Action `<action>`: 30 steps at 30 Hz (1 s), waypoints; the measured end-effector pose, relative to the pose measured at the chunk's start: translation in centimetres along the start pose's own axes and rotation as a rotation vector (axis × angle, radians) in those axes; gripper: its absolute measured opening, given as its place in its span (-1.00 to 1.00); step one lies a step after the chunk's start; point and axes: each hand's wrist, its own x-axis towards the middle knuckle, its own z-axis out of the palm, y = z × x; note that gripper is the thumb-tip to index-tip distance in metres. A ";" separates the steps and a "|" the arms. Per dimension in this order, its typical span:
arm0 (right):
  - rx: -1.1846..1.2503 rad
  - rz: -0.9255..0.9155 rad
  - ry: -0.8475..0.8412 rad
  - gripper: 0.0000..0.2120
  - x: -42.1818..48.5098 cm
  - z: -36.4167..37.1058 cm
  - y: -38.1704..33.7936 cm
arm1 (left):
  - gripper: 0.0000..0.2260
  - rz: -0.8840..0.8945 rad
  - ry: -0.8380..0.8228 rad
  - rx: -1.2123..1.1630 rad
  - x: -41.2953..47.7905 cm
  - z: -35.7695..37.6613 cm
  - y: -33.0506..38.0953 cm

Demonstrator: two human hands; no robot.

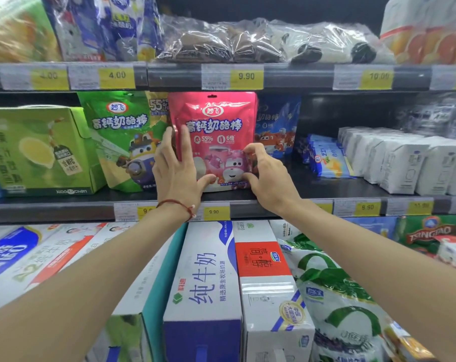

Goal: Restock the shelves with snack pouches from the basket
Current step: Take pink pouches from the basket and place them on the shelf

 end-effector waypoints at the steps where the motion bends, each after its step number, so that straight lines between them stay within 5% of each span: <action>1: -0.005 -0.005 0.004 -0.59 0.0 -0.1 0.1 | -0.03 0.041 0.013 0.012 0.0 -0.2 0.1; 6: 0.030 -0.028 0.036 -0.71 0.0 -0.3 0.9 | -0.20 0.350 -0.081 0.079 0.5 -0.1 1.4; 22: 0.025 0.022 -0.103 -0.65 2.9 0.5 2.4 | -0.07 0.244 -0.122 0.114 3.2 4.1 2.0; 30: 0.049 0.037 0.027 -0.88 0.7 0.1 2.1 | -0.12 0.288 -0.096 0.046 2.4 2.3 1.7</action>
